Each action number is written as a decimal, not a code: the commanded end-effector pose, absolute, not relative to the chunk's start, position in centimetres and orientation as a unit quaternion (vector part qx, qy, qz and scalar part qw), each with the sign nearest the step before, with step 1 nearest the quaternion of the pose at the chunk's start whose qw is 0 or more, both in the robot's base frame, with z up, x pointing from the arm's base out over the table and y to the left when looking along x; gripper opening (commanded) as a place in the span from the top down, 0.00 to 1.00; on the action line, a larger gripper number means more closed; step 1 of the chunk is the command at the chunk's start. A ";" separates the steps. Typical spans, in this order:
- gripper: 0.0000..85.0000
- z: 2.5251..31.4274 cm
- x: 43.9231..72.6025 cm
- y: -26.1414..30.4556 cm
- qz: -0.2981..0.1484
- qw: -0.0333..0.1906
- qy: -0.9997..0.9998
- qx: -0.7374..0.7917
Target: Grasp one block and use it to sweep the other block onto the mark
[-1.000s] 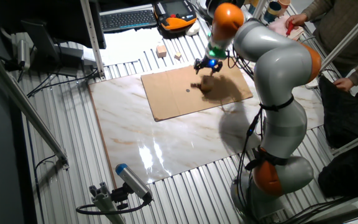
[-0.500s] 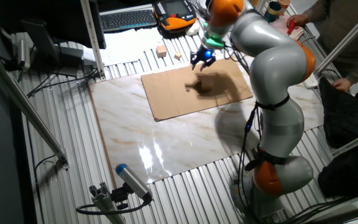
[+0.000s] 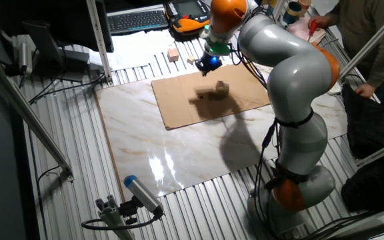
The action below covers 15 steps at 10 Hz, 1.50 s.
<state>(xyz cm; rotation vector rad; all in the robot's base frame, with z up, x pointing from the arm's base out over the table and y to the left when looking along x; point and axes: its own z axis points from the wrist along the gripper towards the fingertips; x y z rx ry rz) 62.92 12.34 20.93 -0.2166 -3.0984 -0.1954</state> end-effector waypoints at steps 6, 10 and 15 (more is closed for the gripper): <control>1.00 21.2 65.1 17.9 -0.043 0.021 -0.997 0.058; 1.00 20.6 65.8 18.4 -0.061 0.030 -0.996 0.060; 1.00 20.9 65.2 18.1 -0.056 0.067 -0.995 0.038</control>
